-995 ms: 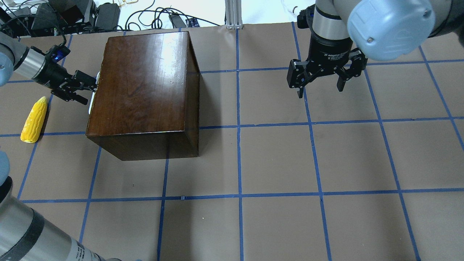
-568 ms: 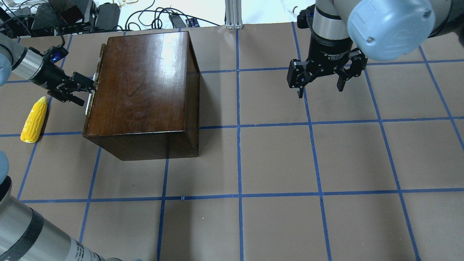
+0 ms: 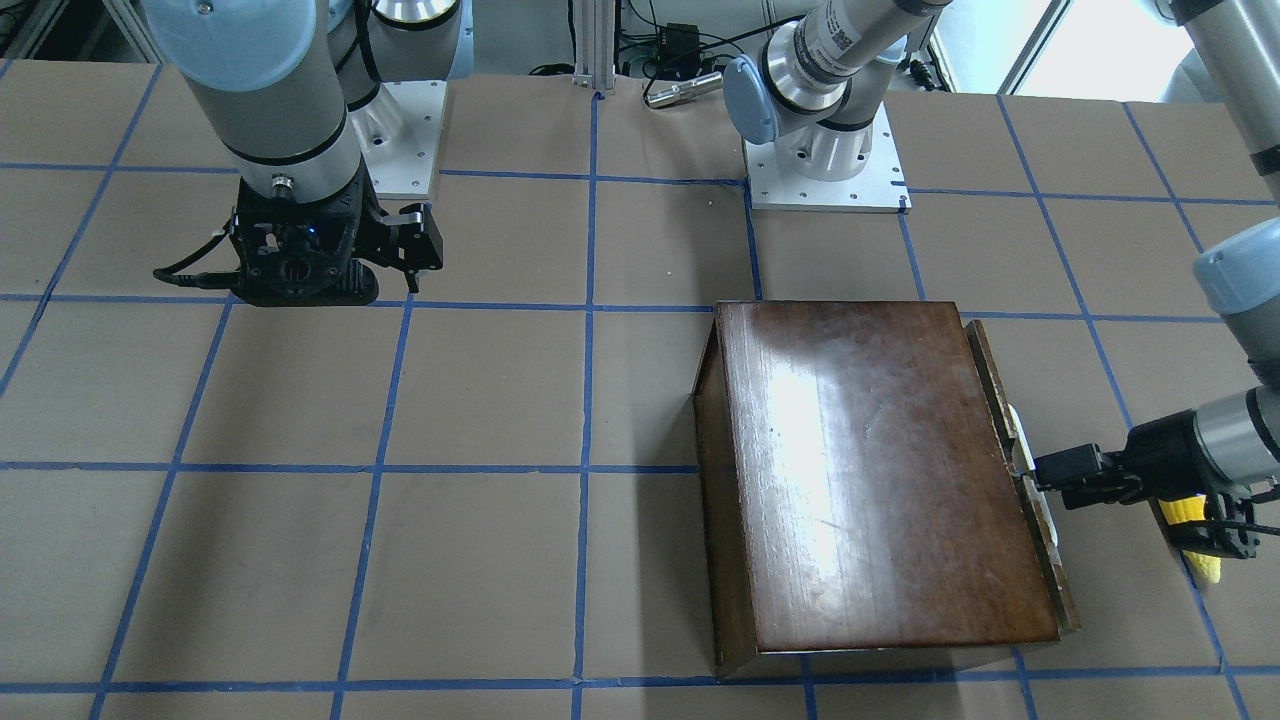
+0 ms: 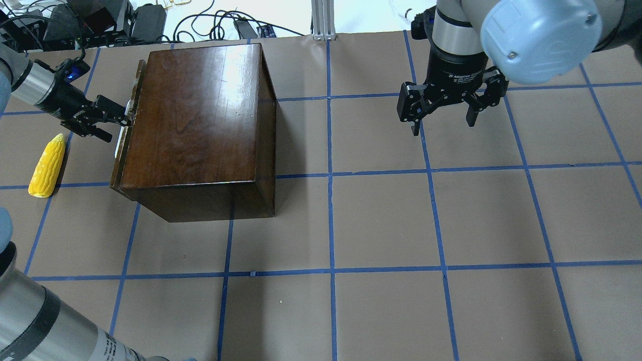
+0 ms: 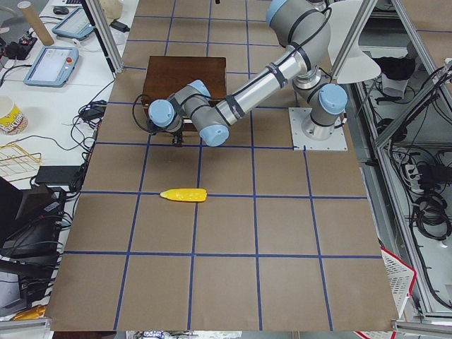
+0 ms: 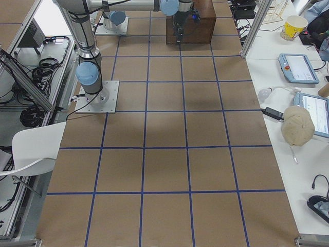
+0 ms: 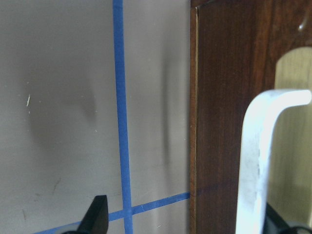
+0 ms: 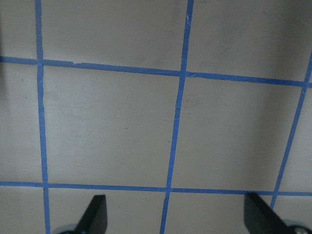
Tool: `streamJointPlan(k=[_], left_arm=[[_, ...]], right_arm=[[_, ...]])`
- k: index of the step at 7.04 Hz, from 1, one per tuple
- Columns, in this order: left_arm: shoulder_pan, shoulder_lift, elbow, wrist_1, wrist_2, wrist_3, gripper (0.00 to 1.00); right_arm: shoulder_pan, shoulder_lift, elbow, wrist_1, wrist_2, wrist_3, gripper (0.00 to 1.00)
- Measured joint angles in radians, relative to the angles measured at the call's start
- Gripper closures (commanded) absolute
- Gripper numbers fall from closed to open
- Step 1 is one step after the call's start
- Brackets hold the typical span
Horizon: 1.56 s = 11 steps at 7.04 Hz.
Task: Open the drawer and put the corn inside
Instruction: 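Pull the drawer open with the left gripper, away from the cabinet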
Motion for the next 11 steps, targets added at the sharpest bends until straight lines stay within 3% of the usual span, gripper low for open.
streamJointPlan(k=[11], left_arm=[[0.04, -0.026, 0.05, 0.003, 0.059, 0.048, 0.0]], right_arm=[[0.0, 0.0, 0.0, 0.0, 0.0, 0.001, 0.0]])
